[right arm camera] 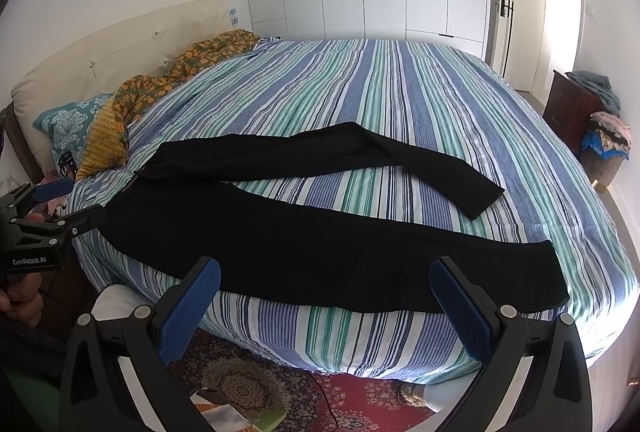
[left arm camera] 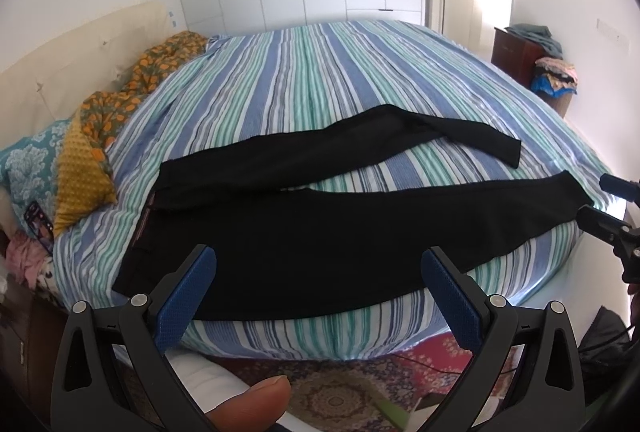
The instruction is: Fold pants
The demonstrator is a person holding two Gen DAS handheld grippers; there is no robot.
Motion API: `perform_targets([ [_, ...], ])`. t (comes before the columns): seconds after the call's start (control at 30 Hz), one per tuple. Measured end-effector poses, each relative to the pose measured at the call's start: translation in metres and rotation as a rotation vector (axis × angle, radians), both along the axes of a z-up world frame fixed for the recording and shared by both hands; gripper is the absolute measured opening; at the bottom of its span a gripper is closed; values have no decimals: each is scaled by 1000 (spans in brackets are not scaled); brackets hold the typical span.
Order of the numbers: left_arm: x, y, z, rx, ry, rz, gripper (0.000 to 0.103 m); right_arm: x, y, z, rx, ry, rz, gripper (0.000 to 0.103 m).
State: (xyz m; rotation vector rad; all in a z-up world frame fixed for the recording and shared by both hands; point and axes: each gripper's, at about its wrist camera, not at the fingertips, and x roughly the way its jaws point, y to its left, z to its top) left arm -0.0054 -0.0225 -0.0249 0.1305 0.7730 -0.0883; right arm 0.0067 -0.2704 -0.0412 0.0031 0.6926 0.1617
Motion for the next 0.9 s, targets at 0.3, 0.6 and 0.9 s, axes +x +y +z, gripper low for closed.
perform_targets([
  [0.3, 4, 0, -1, 13, -3, 9, 103, 0, -5, 4, 38, -41, -8, 103],
  [0.6, 5, -1, -5, 33, -6, 15, 103, 5, -7, 1, 86, -53, 28, 103],
  [0.9, 22, -1, -17, 60, 25, 29, 103, 43, -5, -29, 63, 8, 75, 103],
])
